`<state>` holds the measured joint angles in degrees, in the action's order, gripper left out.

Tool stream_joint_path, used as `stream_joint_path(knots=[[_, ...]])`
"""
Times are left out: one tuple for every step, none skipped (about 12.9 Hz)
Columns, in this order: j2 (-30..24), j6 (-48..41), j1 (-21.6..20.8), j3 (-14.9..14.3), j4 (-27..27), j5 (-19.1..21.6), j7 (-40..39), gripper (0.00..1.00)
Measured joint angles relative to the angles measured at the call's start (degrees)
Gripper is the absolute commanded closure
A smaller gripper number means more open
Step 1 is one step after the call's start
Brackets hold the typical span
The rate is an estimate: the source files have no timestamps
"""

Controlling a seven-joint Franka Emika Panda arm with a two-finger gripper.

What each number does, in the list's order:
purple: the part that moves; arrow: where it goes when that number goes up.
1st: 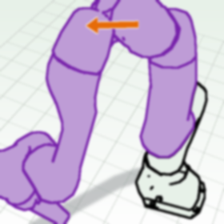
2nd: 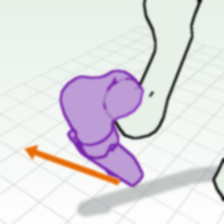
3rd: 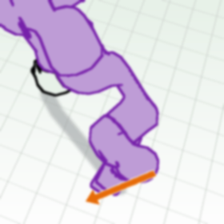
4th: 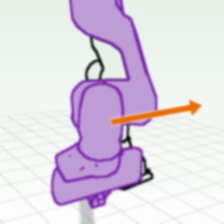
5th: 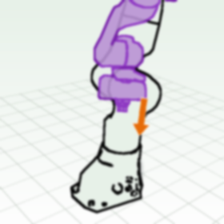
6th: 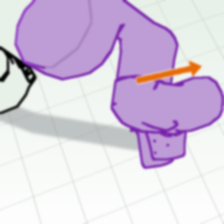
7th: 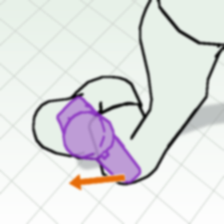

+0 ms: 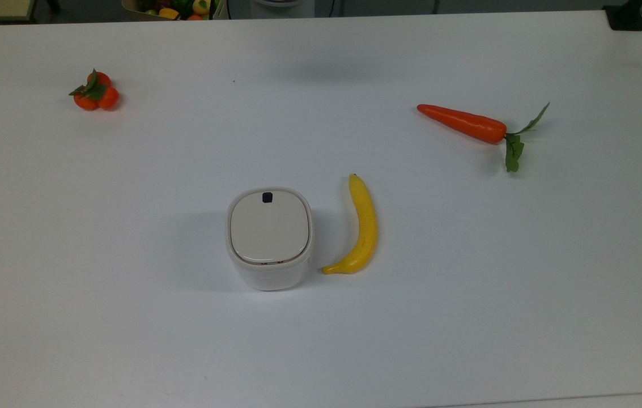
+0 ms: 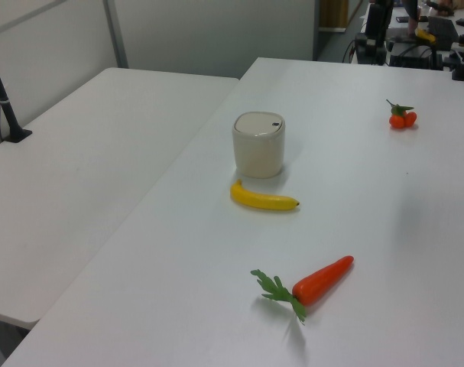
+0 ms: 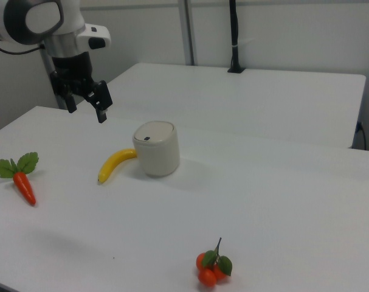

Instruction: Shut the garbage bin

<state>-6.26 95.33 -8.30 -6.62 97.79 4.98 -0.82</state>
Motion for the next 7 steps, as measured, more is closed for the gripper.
stream_joint_path(knots=[[0.37,0.75,0.12,0.05,0.0,-0.47,-0.01,0.0],[0.92,1.59,0.82,0.52,0.01,-0.94,-0.58,0.0],[1.25,1.98,1.5,1.04,0.01,-1.26,-1.27,0.0],[1.57,2.19,2.57,1.76,0.0,-1.62,-2.32,0.0],[1.66,2.2,3.11,2.06,-0.01,-1.65,-2.88,0.0],[1.67,2.2,3.45,2.24,-0.03,-1.65,-3.34,0.0],[1.67,2.2,3.49,2.3,-0.06,-1.65,-3.42,0.0]])
